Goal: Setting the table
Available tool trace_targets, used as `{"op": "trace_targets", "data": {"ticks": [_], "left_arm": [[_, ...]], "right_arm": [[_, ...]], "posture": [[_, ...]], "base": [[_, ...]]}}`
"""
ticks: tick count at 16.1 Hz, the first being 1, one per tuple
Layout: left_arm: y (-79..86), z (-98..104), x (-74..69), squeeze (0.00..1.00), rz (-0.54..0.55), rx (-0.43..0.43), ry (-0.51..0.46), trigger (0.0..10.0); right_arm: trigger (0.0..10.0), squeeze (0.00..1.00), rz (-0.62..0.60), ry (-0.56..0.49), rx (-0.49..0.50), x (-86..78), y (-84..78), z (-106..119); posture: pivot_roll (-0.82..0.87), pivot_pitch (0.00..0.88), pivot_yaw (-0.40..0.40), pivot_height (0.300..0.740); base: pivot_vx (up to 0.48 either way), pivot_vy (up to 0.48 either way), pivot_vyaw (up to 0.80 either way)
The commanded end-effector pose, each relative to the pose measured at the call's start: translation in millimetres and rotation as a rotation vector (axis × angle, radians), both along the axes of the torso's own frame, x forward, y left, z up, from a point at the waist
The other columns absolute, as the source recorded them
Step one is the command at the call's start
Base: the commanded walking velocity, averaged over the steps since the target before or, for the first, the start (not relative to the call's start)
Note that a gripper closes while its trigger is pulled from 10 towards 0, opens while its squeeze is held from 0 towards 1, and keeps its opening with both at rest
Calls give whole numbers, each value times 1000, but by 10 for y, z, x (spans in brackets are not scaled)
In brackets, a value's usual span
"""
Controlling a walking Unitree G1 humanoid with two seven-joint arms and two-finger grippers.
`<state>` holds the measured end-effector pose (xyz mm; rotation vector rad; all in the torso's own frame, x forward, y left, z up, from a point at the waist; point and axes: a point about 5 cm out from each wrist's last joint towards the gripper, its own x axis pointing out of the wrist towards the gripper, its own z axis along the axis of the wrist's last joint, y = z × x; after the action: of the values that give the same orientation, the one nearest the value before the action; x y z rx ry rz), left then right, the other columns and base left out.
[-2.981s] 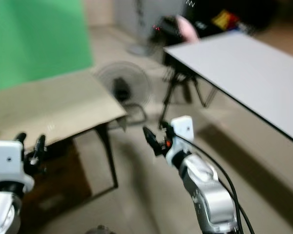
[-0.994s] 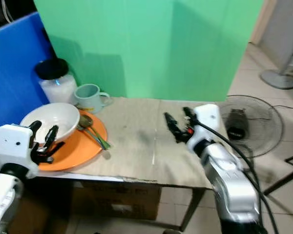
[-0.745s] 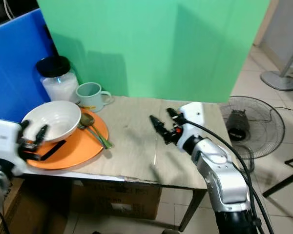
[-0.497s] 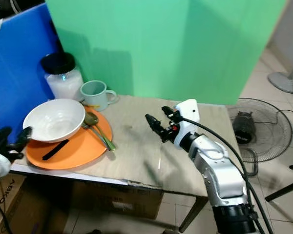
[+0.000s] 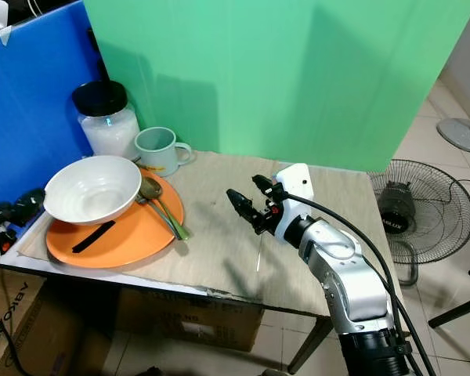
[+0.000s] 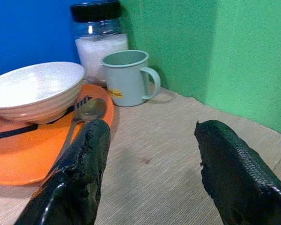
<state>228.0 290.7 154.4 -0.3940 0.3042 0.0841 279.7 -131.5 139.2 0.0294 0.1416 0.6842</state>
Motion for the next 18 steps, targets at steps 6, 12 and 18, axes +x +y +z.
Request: {"op": "trace_targets", "data": {"ticks": [6, 12, 18], "left_arm": [[71, -164, 119, 106, -26, -51, 102, 10000], [52, -213, 351, 0, -92, -105, 101, 10000], [98, -301, 449, 0, -87, -120, 133, 0]], "right_arm": [[10000, 0, 120, -56, -29, -69, 48, 88], [10000, 0, 174, -56, -56, -134, 63, 64], [10000, 0, 344, -29, -107, -303, 93, 20]], "posture": [[-7, 0, 54, 740], [-16, 0, 61, 740], [-21, 0, 65, 740]], "base": [[0, 0, 0], [0, 0, 0], [0, 0, 0]]}}
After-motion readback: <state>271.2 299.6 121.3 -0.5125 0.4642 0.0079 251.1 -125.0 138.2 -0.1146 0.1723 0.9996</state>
